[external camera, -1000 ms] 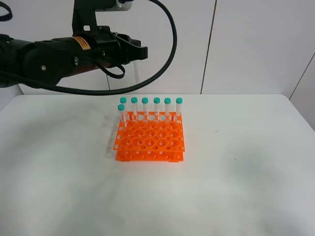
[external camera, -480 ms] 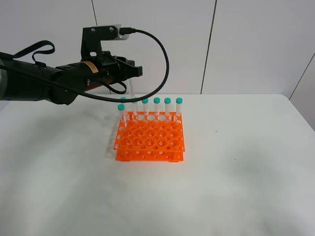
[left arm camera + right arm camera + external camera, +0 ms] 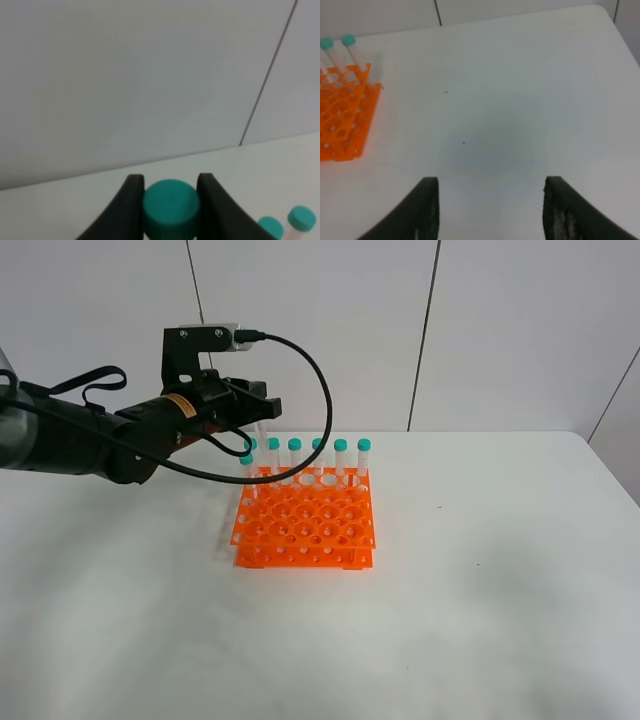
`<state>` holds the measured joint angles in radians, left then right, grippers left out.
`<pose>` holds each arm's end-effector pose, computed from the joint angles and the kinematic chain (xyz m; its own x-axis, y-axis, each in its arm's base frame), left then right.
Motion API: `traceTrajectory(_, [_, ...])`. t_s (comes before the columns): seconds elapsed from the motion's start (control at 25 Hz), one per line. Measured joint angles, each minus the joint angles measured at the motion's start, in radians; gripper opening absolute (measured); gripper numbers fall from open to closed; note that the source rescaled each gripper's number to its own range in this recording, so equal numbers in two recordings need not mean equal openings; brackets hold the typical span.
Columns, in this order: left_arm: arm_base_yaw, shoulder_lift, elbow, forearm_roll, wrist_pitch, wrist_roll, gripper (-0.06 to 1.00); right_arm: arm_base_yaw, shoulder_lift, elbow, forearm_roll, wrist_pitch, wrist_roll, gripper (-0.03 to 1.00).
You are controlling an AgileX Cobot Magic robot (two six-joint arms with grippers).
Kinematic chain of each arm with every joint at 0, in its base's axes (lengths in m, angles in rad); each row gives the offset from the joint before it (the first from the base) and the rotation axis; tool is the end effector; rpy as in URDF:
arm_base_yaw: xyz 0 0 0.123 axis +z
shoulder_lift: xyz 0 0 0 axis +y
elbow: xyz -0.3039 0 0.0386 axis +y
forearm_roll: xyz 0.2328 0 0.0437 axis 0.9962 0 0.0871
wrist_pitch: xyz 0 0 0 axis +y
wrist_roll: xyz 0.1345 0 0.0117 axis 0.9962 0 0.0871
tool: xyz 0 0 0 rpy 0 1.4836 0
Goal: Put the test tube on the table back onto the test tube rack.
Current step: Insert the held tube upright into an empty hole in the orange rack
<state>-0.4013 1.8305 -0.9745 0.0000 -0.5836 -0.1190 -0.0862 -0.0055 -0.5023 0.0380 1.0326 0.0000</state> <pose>0.3992 -0.1694 0.2347 -0.2147 -0.0379 -0.9759 0.3677 0.9226 -0.1167 0.0007 0.0044 0.2541 -0.4207 0.0559 -0.9055 0.0648 0.9974 0.0315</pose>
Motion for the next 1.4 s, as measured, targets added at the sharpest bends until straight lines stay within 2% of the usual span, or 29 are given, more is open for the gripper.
traceTrajectory(0.44, [0.008, 0.037, 0.021, 0.066, -0.069, -0.005, 0.00, 0.000, 0.000, 0.000, 0.000, 0.000, 0.000, 0.54])
traceTrajectory(0.64, [0.004, 0.042, 0.021, 0.066, -0.084, -0.074, 0.00, 0.000, 0.000, 0.000, 0.000, 0.000, 0.000, 0.54])
traceTrajectory(0.8, [0.004, 0.054, 0.021, 0.067, -0.101, -0.093, 0.00, 0.000, 0.000, 0.000, 0.000, 0.000, 0.000, 0.54])
traceTrajectory(1.28, [-0.013, 0.098, 0.021, 0.093, -0.118, -0.083, 0.00, 0.000, 0.000, 0.000, 0.000, 0.000, 0.000, 0.54])
traceTrajectory(1.4, [-0.013, 0.107, 0.021, 0.072, -0.136, -0.045, 0.00, 0.000, 0.000, 0.000, 0.000, 0.000, 0.000, 0.54])
